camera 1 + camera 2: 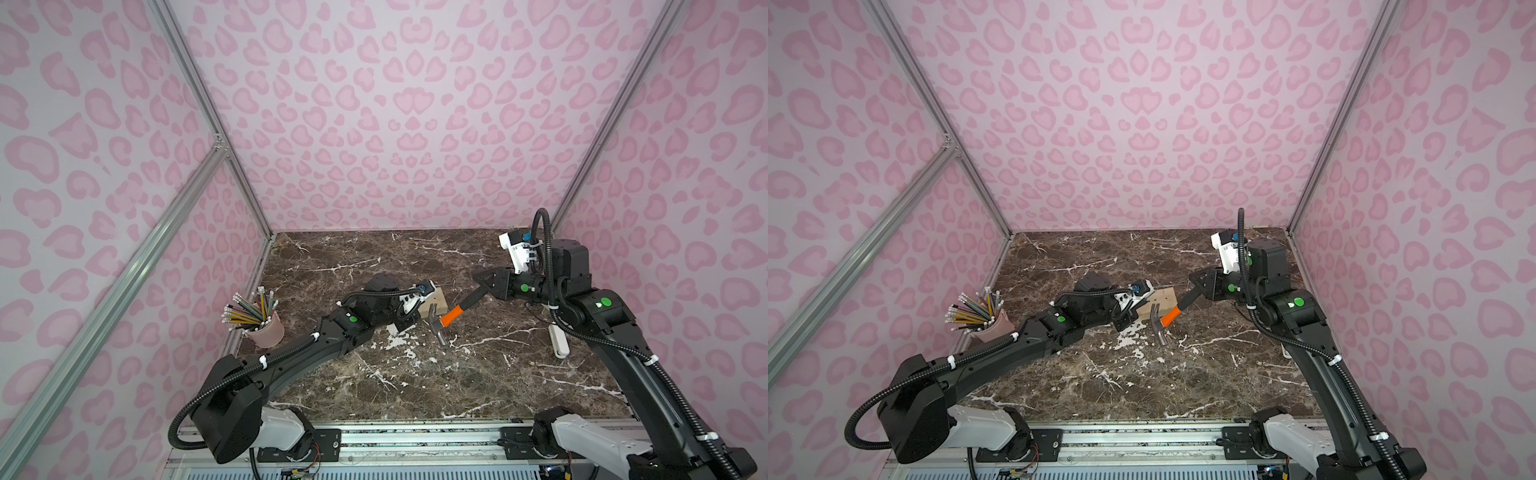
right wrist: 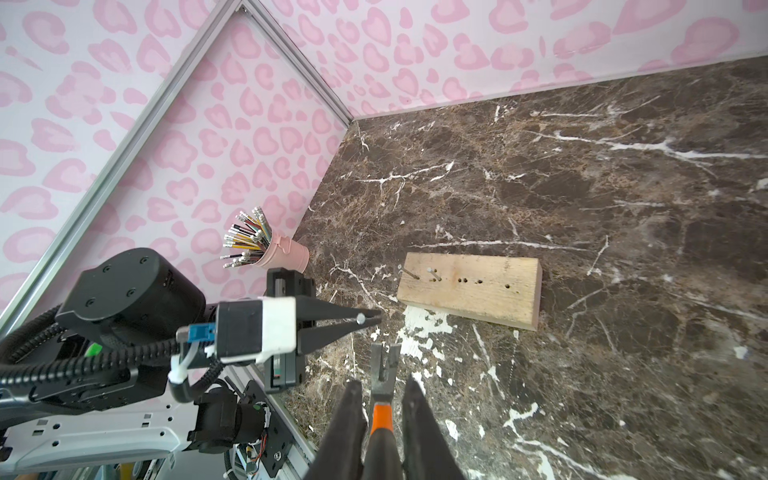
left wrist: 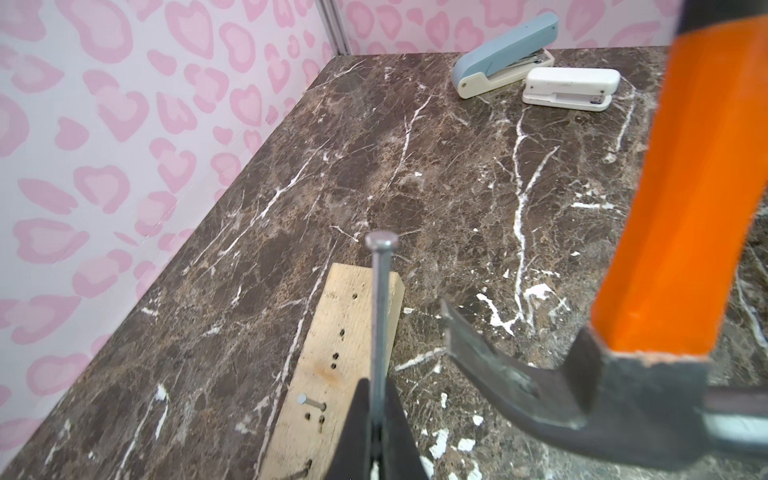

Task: Use a claw hammer to pull out a nail
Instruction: Pick up the nail with the hammer, then place the nail at the center of the board.

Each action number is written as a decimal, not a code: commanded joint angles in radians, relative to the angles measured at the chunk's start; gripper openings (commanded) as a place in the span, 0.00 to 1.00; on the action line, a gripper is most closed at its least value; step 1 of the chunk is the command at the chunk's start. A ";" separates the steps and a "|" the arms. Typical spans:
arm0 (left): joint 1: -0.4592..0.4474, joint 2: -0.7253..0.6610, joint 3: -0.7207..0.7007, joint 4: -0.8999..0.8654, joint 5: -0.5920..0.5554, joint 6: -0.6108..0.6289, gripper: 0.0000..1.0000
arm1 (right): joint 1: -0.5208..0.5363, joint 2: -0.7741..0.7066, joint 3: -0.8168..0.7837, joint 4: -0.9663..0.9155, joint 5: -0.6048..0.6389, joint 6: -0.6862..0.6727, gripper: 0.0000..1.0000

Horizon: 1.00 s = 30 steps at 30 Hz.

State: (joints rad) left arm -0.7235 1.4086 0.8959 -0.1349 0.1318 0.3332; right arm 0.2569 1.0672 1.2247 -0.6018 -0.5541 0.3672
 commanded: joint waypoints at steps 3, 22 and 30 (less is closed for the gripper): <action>0.051 -0.020 0.007 -0.033 -0.046 -0.226 0.03 | -0.001 -0.029 -0.032 0.088 0.041 0.014 0.00; 0.276 0.203 0.069 -0.277 -0.110 -0.570 0.03 | 0.005 -0.037 -0.106 0.124 0.153 0.004 0.00; 0.296 0.321 0.115 -0.333 -0.094 -0.565 0.03 | 0.007 -0.044 -0.124 0.128 0.166 0.007 0.00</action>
State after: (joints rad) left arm -0.4316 1.7081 0.9932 -0.4541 0.0296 -0.2276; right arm 0.2619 1.0321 1.1019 -0.5514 -0.3801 0.3584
